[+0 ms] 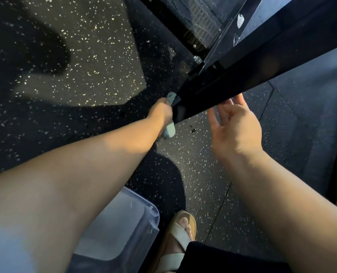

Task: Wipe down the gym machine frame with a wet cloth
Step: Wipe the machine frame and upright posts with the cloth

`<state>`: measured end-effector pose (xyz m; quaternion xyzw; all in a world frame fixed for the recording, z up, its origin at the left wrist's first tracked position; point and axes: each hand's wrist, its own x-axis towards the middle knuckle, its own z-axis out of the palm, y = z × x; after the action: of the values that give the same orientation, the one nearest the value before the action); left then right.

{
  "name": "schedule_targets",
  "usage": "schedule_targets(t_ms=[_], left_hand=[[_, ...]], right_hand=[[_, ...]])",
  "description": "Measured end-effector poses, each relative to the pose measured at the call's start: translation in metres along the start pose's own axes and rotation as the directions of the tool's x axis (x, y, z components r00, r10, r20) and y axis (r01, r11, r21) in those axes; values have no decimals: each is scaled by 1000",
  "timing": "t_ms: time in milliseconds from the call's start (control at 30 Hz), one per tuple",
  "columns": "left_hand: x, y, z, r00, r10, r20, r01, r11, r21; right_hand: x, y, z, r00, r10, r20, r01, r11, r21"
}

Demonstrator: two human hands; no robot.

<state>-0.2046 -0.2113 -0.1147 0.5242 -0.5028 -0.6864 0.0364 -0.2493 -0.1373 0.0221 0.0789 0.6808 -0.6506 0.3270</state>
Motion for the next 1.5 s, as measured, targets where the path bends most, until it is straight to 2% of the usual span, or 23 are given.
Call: schedule_targets(t_ms=[100,133,200,300,333,367,467,533,633,700,767,833,900,967,1033,1067,1133,1200,1267,1367,1433,1500], left_hand=[[-10,9,1,971,235,44,-210,928,-308],[-12,11,0,952,297,79,-251,900,-357],[-10,8,-2,950,296,100,-251,914,-318],[-8,-1,5,998,62,23,-60,995,-80],[-10,-3,8,1000,-2,-5,2,1000,-24],[-12,-3,9,1000,-15,-27,14,999,-38],[-25,29,7,983,179,30,-162,942,-292],[-46,67,1,925,374,66,-325,869,-373],[-65,103,-2,851,519,79,-464,813,-352],[-59,95,-3,867,492,82,-460,852,-250],[-52,81,-3,937,338,87,-328,939,-107],[-53,78,-4,973,217,83,-213,975,-56],[-64,101,-1,956,283,77,-269,951,-151],[-81,135,-2,888,452,82,-419,869,-263],[-96,156,-3,806,583,97,-530,786,-318],[-98,156,-3,791,604,98,-557,778,-291],[-96,142,-2,831,550,85,-525,825,-208],[-98,129,-2,911,406,66,-393,907,-152],[-110,134,-3,927,373,46,-356,910,-212],[-140,171,-8,823,566,52,-527,794,-304],[-152,185,-12,753,647,121,-604,753,-263],[-153,181,-14,754,634,172,-596,771,-224]], right_hand=[[1,1,-2,1000,19,-2,-19,1000,11],[2,1,-1,1000,21,-15,-21,1000,16],[2,2,1,999,35,-35,-34,999,35],[3,4,2,998,46,-46,-43,997,66],[4,4,0,998,43,-40,-40,997,62],[3,4,-2,999,43,-32,-41,998,53],[4,3,-6,999,51,4,-52,998,35],[4,1,-5,998,60,-8,-60,998,19],[2,-2,3,996,74,-42,-74,997,-2],[0,-5,7,996,77,-55,-78,997,-23],[-4,-11,10,994,64,-93,-71,995,-69],[-6,-18,12,989,68,-128,-86,987,-135],[-8,-25,12,986,92,-138,-114,980,-164],[-13,-35,16,984,105,-144,-128,979,-162],[-17,-47,19,985,68,-156,-82,993,-88],[-20,-53,19,983,46,-177,-55,998,-41],[-29,-64,20,980,4,-198,2,1000,27],[-37,-68,18,984,-47,-170,55,998,43],[-44,-69,16,981,-117,-156,118,993,-3],[-51,-79,16,940,-332,-85,325,942,-83],[-56,-86,19,872,-490,9,488,866,-113],[-60,-89,20,815,-571,98,579,804,-133]])
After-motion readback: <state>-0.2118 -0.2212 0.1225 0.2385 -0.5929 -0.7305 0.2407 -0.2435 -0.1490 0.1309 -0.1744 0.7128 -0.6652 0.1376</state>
